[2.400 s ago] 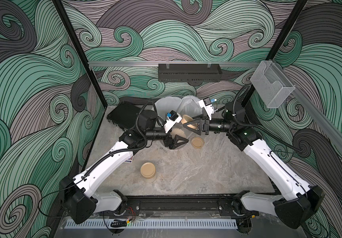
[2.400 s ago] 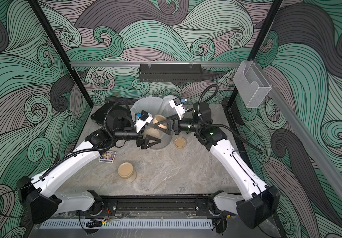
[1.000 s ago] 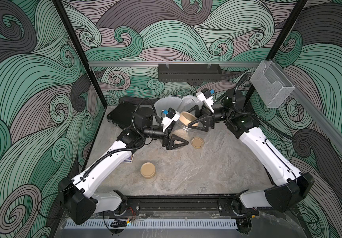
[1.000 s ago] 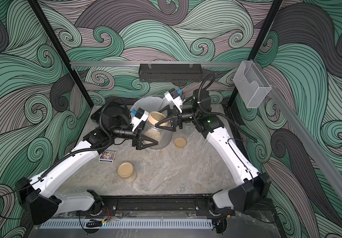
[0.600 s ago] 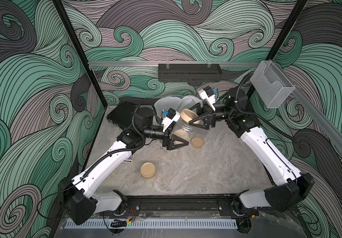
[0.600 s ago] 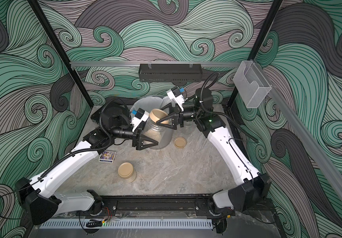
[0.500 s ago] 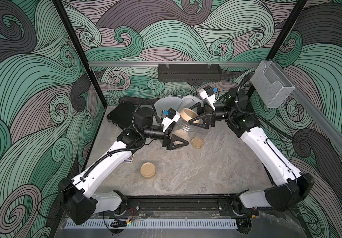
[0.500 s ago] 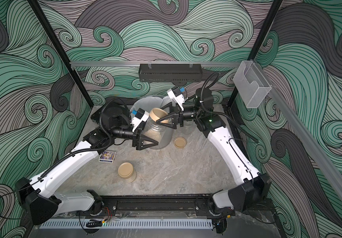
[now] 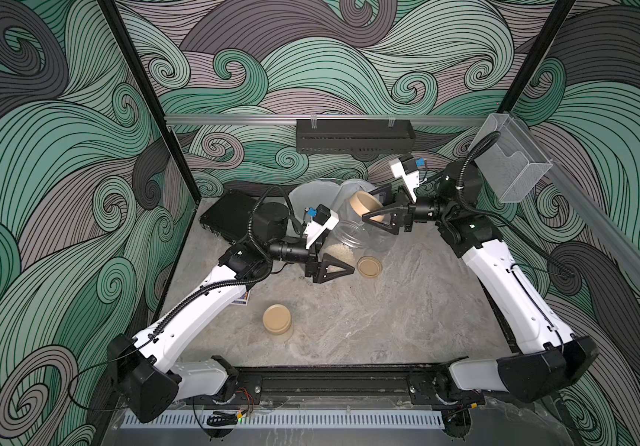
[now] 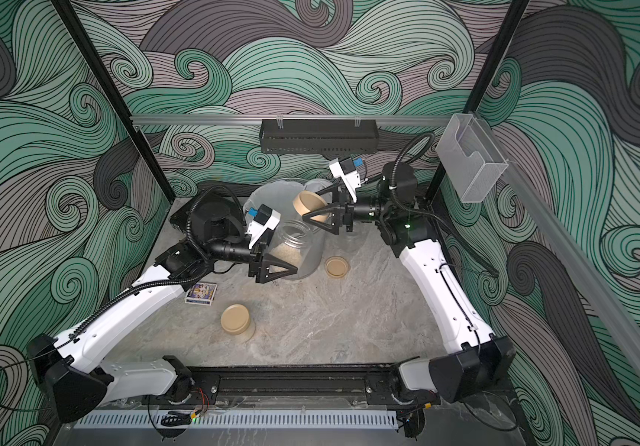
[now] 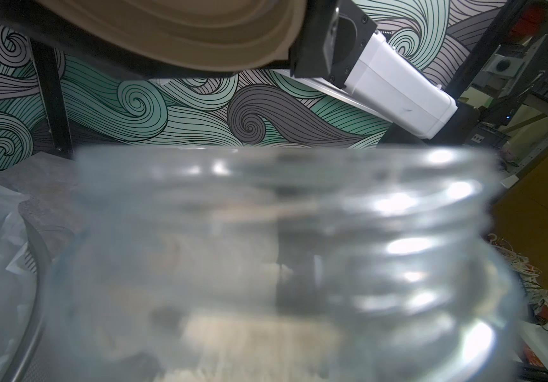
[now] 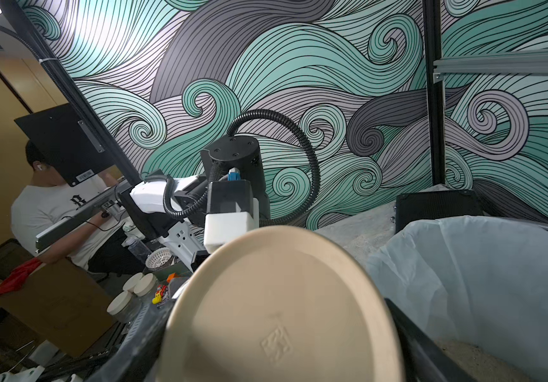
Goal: Empty moldy rice from jars
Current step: Unscrew the lid from the jar, then place the lid at the center of the board.
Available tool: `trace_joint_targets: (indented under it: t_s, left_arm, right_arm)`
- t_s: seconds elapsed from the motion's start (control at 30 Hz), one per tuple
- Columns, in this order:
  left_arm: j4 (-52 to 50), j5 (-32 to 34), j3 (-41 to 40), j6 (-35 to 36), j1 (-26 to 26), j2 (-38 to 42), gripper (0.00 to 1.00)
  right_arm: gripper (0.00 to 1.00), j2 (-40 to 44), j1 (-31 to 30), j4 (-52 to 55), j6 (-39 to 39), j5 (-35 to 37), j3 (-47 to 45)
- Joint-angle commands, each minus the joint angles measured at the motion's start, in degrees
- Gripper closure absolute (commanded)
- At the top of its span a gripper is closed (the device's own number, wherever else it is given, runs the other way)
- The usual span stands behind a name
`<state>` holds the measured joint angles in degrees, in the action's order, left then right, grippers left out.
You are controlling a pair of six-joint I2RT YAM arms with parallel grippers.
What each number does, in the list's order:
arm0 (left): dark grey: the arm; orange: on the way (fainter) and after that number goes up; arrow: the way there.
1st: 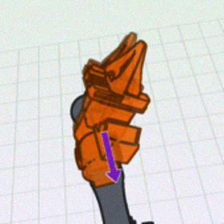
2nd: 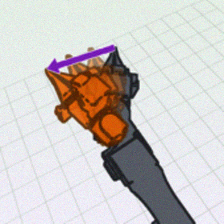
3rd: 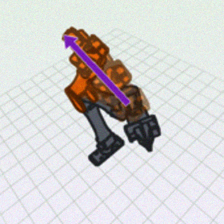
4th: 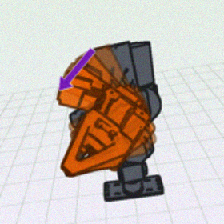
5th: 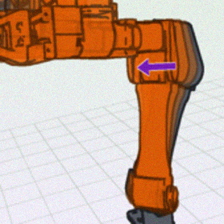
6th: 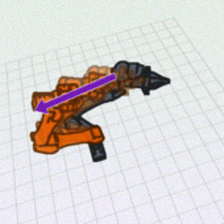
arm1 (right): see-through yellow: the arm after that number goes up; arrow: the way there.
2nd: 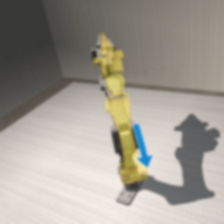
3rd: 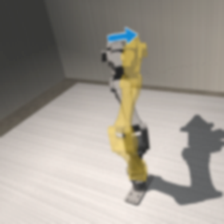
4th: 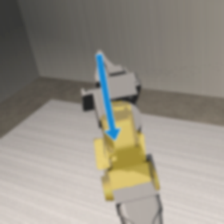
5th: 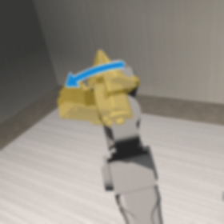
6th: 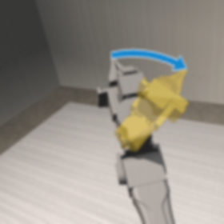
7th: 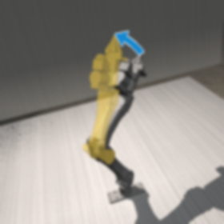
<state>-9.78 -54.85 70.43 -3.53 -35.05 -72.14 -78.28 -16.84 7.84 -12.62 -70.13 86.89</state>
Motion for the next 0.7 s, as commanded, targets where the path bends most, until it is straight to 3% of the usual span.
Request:
trace_joint_targets:
  t_s: [0.0, 0.43, 0.67]
  left_arm:
    - [2.33, 0.47, 2.91, 1.67, -0.13, 2.52, 0.9]
    - [-0.85, 6.54, 5.82, 6.07, 0.56, 2.71, 0.89]
    - [-1.22, 7.21, 6.74, 7.29, 2.28, 2.71, 0.88]
  right_arm:
    - [0.22, 2.93, 1.49, 3.51, 3.72, 2.39, -1.34]
    - [0.23, 14.55, 7.45, 20.83, 13.16, 15.81, -12.27]
    - [0.23, 18.65, 7.61, 25.85, 14.67, 23.3, -19.97]
